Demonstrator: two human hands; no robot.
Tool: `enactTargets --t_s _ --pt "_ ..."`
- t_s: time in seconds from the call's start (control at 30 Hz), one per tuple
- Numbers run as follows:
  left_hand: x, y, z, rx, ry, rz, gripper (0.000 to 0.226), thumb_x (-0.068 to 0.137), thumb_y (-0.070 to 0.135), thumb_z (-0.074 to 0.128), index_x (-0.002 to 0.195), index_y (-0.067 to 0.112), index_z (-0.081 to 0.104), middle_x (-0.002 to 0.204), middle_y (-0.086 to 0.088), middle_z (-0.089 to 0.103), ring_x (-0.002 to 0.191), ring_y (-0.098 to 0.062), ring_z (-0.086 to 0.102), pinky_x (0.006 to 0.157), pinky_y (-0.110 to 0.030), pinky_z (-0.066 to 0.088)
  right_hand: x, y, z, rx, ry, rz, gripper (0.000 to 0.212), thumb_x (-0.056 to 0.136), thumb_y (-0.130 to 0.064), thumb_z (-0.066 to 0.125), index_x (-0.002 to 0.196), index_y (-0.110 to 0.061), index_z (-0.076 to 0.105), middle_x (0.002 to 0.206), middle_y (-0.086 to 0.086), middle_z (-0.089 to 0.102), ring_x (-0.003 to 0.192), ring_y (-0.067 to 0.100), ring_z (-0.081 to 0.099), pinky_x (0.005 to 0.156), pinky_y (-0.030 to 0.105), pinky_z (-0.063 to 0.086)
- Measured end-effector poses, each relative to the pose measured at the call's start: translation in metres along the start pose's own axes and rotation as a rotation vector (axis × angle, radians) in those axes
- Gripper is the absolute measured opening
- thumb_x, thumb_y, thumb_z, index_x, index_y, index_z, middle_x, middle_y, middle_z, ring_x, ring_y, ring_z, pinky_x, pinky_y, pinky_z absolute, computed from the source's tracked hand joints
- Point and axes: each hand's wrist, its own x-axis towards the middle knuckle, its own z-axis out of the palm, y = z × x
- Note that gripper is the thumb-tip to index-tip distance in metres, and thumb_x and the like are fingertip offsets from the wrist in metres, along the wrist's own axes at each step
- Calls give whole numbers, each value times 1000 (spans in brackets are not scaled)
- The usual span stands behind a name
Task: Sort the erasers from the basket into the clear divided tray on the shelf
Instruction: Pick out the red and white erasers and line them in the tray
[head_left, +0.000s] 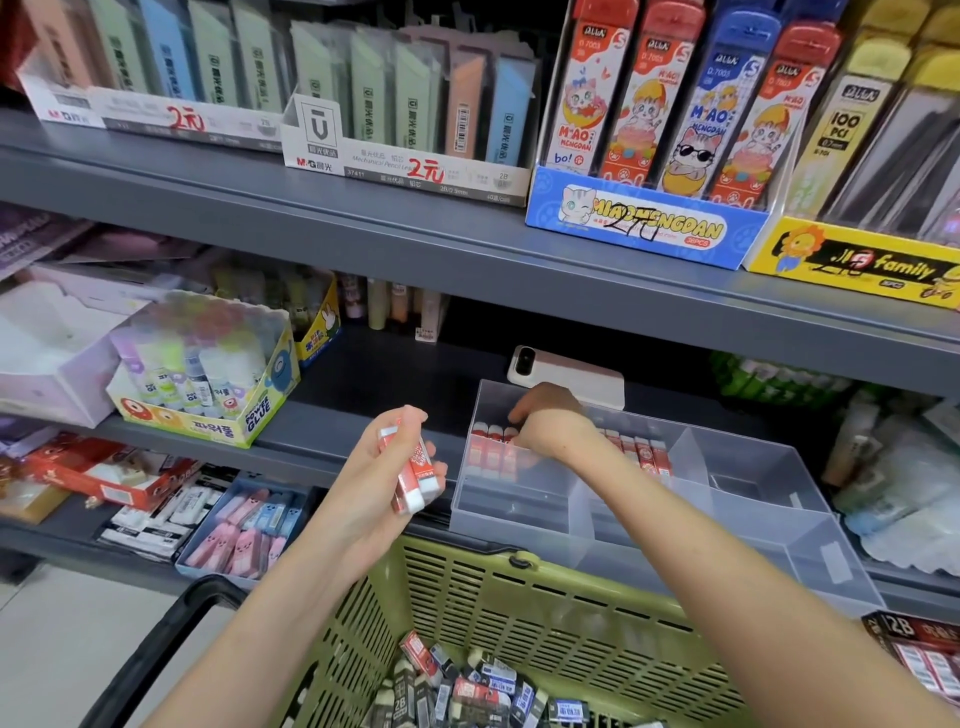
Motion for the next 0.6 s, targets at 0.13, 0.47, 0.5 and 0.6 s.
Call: enactTargets --t_s 0.13,0.47,0.5,0.6 --pt "2 -1 -1 -3 -9 -5 63 50 54 75 102 22 64 75 -3 61 64 -14 65 59 -26 53 1 0 -2 -15 -40 -16 17 88 -9 53 100 -5 64 104 10 62 93 23 58 82 24 48" --pt "4 -2 0 -128 -25 -25 60 67 57 64 111 17 58 85 -10 64 74 -19 67 62 -30 56 -90 -34 3 587 322 -346 24 83 -41 60 70 -22 67 59 -7 64 58 4 57 59 22 46" --pt "4 -2 0 -159 -52 -38 59 71 56 62 114 16 56 90 -13 65 81 -22 67 64 -31 56 -97 -40 9 571 287 -355 24 81 -46 60 72 -25 67 55 -11 61 56 0 56 55 16 42" --pt "2 -2 1 -242 -117 -53 54 77 51 58 117 16 51 88 -14 71 87 -26 70 66 -33 57 -102 -51 23 523 320 -320 22 83 -47 60 83 -26 67 60 -13 60 59 -3 55 55 6 36"
